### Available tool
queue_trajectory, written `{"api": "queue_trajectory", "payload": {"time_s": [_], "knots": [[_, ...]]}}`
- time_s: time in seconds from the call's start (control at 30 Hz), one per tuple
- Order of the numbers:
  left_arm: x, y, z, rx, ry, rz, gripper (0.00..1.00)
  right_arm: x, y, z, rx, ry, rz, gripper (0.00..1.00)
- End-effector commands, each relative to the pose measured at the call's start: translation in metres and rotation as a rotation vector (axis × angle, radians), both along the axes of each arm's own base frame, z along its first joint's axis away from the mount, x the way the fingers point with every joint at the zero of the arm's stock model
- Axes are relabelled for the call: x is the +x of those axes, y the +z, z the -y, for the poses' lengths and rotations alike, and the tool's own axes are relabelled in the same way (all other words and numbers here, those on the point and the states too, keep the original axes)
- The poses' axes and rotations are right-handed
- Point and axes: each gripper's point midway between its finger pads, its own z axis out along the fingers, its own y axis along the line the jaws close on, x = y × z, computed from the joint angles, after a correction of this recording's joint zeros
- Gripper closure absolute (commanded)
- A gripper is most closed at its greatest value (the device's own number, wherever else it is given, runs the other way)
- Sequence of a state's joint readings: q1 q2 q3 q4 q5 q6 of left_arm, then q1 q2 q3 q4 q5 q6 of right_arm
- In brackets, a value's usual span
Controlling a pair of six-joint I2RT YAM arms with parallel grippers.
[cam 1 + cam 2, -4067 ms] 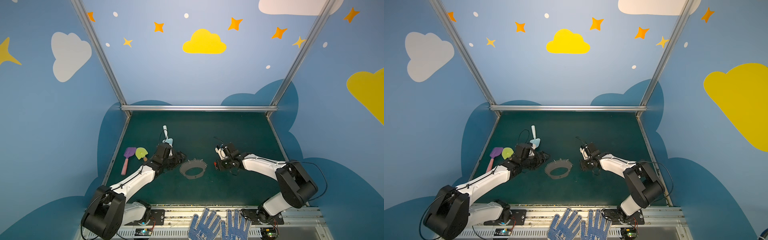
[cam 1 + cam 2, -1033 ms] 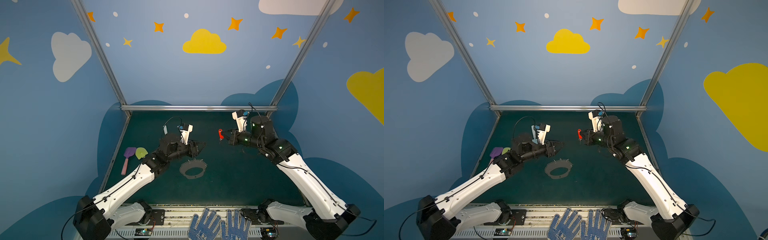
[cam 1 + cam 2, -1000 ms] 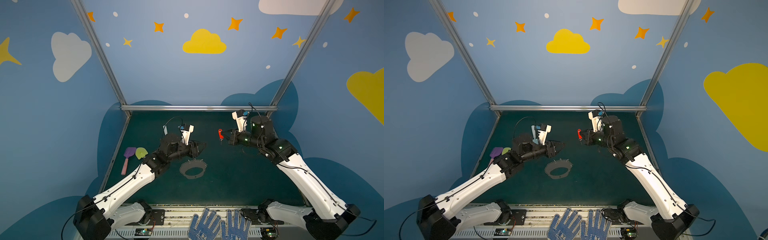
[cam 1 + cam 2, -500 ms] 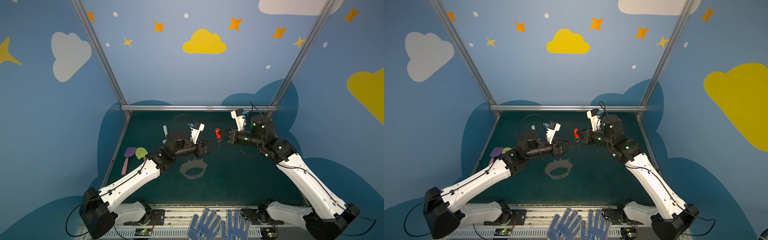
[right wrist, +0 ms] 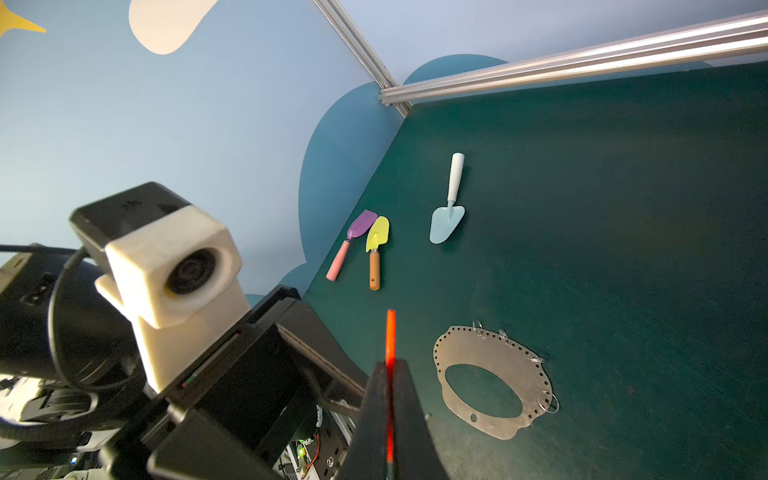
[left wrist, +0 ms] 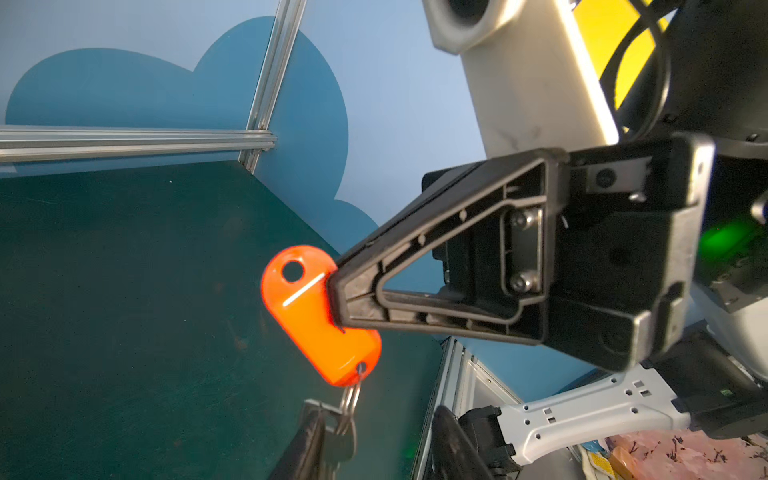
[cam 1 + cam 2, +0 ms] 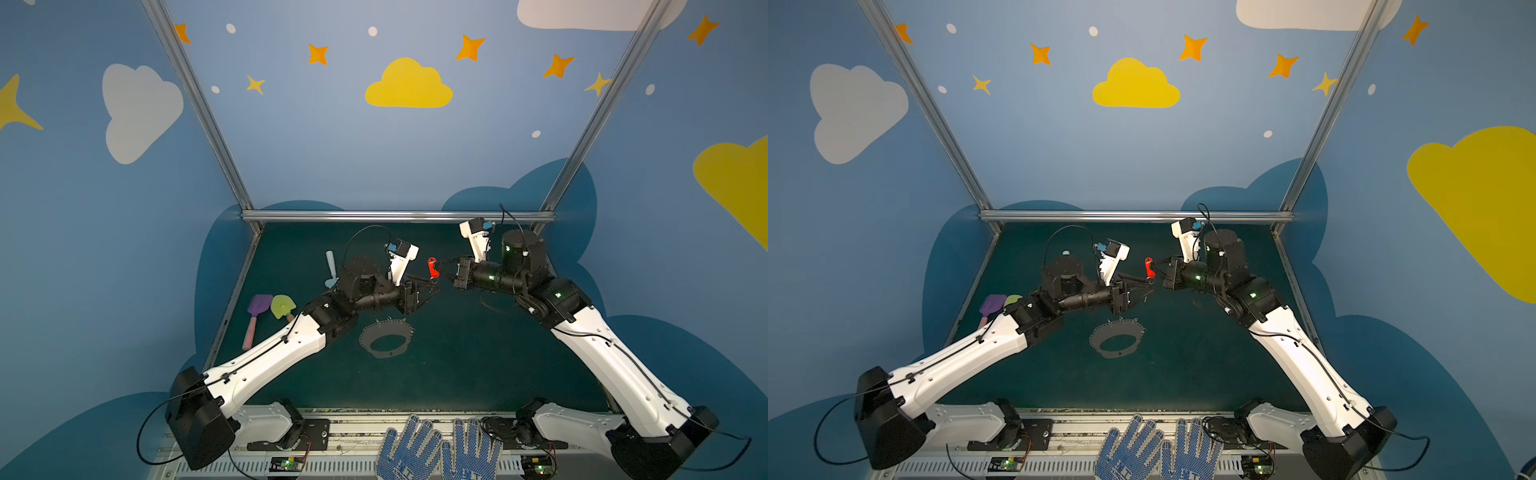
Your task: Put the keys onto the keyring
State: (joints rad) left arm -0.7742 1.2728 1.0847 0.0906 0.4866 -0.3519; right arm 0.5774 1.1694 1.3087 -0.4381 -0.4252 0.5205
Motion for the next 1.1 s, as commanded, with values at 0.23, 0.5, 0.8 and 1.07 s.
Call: {"api": "queue_trajectory", "payload": {"time_s": [0.23,0.5,0.8,1.07], "knots": [[-0.001,0.014,-0.001,-0.006,0.004,0.051,0.72,-0.002,0.009,-0.002,0.03,0.01,0.019,0.97],[0.006,0.014,-0.005,0.004,0.051,0.066,0.81,-0.003,0.012,-0.003,0.042,0.017,0.017,0.96],[0.006,0.016,-0.011,0.019,0.077,0.087,0.89,-0.004,0.011,-0.001,0.042,0.008,0.013,0.96],[0.004,0.021,-0.016,0.014,0.085,0.107,0.93,-0.002,0.009,0.0,0.046,-0.008,0.003,0.95]]}}
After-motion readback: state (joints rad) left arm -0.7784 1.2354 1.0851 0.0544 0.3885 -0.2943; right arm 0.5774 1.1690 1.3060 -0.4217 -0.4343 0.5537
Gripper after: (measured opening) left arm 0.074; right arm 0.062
